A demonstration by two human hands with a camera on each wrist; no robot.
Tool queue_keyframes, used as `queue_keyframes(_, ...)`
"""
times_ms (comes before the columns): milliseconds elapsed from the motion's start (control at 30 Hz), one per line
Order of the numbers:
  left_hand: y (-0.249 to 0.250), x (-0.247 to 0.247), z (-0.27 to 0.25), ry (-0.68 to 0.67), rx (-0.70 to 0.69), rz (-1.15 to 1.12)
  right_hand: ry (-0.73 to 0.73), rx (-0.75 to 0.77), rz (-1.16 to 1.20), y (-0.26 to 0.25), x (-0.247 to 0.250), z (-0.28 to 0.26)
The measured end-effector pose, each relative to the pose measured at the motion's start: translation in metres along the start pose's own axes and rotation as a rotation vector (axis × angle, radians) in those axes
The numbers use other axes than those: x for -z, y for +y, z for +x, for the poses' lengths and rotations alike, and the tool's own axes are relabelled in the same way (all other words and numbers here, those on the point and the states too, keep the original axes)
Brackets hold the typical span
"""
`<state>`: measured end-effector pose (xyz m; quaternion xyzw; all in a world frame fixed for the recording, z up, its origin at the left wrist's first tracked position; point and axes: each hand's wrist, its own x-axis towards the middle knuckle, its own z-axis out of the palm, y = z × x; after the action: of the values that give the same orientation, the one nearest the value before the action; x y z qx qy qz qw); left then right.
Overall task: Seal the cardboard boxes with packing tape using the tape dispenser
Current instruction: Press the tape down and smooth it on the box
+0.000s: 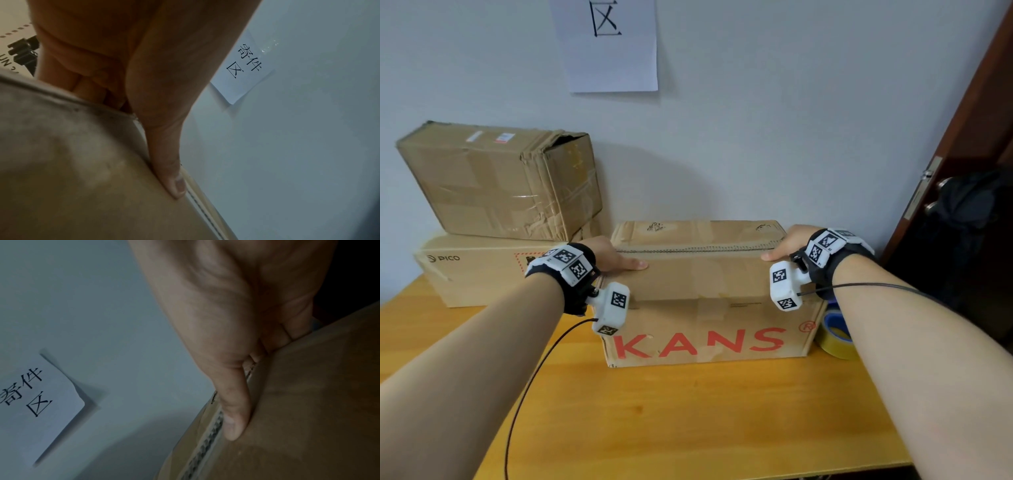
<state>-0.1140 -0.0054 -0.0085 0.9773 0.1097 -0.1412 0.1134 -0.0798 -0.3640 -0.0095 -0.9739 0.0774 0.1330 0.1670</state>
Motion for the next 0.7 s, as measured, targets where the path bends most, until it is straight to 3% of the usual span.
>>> queue_keyframes(267,-0.01,-0.003,0.007,-0.044,0.05,-0.156,-0.005,-0.017,-0.005,0.008,0.0,-0.004)
queue_keyframes(533,0.01,0.0,-0.008,0.041,-0.033,0.057,0.027,-0.006,-0.19,0.006,-0.001,-0.011)
queue_keyframes(633,0.019,-0.002,-0.018,0.117,-0.187,0.066,0.071,0.025,-0.212,-0.031,-0.003,-0.021)
queue_keyframes(700,0.032,-0.007,-0.026,0.111,-0.341,0.116,0.098,0.224,-0.274,-0.063,-0.01,-0.034)
